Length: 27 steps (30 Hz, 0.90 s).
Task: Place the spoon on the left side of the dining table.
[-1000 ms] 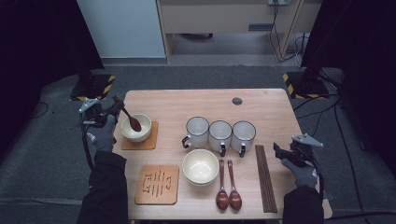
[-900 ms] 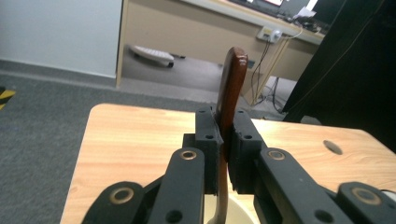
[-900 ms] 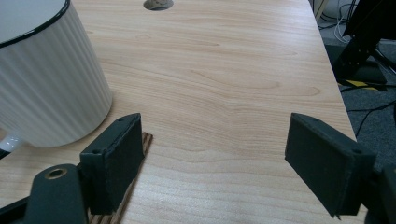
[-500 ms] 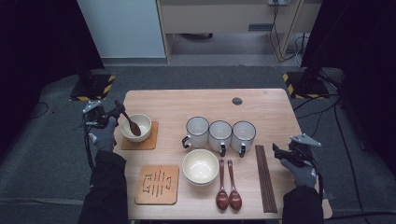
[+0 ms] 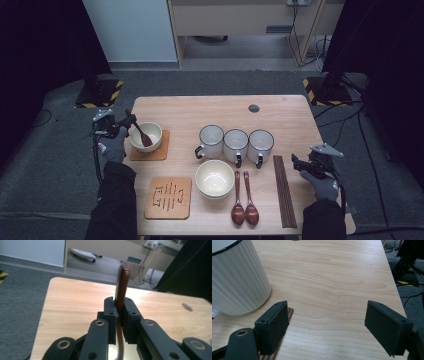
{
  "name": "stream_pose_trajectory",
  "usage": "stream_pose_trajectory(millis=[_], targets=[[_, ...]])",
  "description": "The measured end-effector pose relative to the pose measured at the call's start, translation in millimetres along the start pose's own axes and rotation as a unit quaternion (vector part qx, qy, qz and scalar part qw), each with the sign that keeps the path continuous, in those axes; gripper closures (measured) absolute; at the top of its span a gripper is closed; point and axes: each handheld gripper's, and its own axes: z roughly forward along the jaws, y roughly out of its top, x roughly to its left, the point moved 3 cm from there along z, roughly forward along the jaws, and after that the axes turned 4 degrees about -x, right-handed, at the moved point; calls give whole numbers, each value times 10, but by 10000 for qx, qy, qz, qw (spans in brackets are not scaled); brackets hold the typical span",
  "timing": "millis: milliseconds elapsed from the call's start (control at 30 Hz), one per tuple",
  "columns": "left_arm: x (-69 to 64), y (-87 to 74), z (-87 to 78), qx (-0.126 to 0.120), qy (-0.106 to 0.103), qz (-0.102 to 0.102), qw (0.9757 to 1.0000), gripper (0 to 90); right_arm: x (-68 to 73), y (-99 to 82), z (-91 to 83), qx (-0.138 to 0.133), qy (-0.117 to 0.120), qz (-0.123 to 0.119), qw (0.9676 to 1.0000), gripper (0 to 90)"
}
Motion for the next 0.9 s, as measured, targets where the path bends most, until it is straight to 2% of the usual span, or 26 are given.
stream_pose_trajectory(millis=[267,500,600,900], targets=[[62,-100,65,216,247,113,9994,756,5,-5,9,21,-2,-21,10000,191],[4,-158,123,435,339,330,9979,723,2,-1,1,7,-8,-7,10000,191],[-21,-203,169,584,300,378,9971,703,6,-1,-1,-1,-6,-20,10000,191],[-93,-269,241,819,185,501,9952,705,6,0,-3,-5,-10,-26,10000,192]])
